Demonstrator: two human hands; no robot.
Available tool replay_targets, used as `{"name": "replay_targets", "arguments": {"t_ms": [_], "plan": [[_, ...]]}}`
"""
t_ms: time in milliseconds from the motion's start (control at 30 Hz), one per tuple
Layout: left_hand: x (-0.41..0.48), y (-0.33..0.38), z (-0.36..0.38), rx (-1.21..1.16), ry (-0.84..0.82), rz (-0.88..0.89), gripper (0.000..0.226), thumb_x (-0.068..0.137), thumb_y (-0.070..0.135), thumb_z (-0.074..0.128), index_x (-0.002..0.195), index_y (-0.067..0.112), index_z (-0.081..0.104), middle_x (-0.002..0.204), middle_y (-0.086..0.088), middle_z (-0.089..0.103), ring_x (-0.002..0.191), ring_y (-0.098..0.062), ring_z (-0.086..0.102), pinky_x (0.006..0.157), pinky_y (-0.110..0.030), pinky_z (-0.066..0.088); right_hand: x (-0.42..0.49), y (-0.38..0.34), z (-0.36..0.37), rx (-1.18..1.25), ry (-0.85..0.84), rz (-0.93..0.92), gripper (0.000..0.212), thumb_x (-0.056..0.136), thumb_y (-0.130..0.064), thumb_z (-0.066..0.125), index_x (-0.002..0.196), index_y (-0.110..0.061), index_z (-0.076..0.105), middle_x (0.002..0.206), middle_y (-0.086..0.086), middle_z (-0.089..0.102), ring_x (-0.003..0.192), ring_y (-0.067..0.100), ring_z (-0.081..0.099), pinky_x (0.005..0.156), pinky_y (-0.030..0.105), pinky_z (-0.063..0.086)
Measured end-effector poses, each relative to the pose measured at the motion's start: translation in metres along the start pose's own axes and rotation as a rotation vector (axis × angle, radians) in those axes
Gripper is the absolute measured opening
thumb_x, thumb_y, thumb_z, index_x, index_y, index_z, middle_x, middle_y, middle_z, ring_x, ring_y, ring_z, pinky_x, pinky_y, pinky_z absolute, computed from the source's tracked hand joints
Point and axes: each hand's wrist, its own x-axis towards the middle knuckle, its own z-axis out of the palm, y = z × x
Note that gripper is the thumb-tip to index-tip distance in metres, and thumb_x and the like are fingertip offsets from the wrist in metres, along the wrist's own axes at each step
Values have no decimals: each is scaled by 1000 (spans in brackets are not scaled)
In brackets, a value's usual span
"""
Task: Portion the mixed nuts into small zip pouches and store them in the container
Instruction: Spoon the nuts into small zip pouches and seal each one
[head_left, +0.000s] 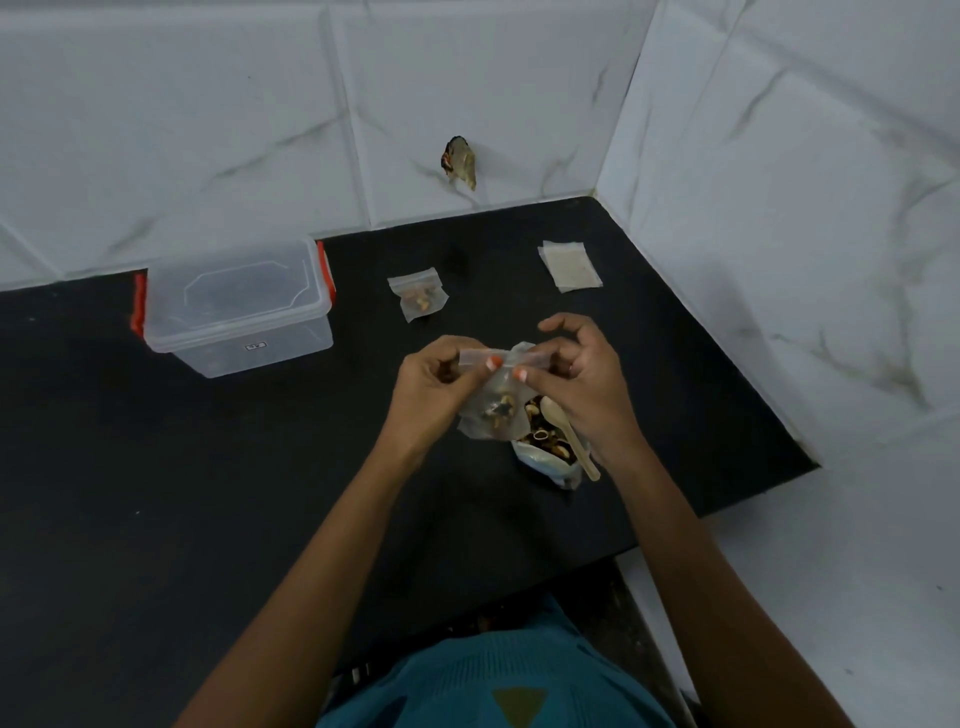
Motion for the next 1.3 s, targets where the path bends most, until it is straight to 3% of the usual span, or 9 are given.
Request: {"name": "replay_targets", "arguments": {"t_ms": [100,200,333,467,600,767,933,1167,1300], "plan": [[1,2,-1,55,27,28,9,83,14,62,85,23,64,92,1,64,87,-10,63,76,-25,54,-1,0,2,48,22,63,41,76,1,68,104,-23,52,84,0,69,85,8,66,76,20,53],[1,1,-1,87,100,41,13,83,11,62,84,24,63,89,6,63,83,-2,62,74,-19,53,0,3,3,147,30,151,30,78,-4,67,102,-22,60,93,0,69,92,12,66,82,26,53],[1,1,-4,47,113,44,11,83,9,62,87,19,65,91,5,63,84,1,62,72,-15,51,1,3,6,93,46,217,18,80,-10,67,97,-16,67,102,4,68,99,16,64,89,32,51],[-1,5,-7,-32,42,21,19,81,4,62,98,12,63,98,6,64,89,3,64,70,-13,51,4,0,7,42,71,195,11,83,-8,63,88,-17,67,91,0,67,90,11,63,81,21,51],[-1,6,-9,-13,-17,6,32,70,24,67,102,22,62,108,9,62,98,-2,63,78,-18,54,5,0,10,-10,53,157,10,85,-5,60,90,-13,65,93,0,65,87,4,60,71,9,49],[2,7,-7,89,8,49,13,83,10,63,94,15,63,91,6,65,84,3,64,68,-11,50,5,-1,13,-33,31,145,10,85,-7,61,92,-10,66,91,1,66,88,7,62,75,14,50],[3,6,-7,51,49,21,13,83,8,63,94,15,64,91,5,66,84,3,64,69,-10,49,3,-1,11,28,-35,159,17,84,-13,63,100,-9,67,94,1,68,88,5,64,74,14,50],[1,6,-3,-10,38,-35,12,81,12,65,88,20,66,77,11,70,79,1,67,65,-12,51,10,0,17,-106,32,117,7,85,-7,61,89,-11,65,86,-4,63,82,2,59,67,6,47],[1,5,-5,-105,103,-49,15,83,4,61,95,13,65,85,7,69,81,-3,67,68,-13,51,12,0,15,-92,52,137,14,87,-5,57,85,-17,63,86,-5,62,80,3,60,66,8,48]]}}
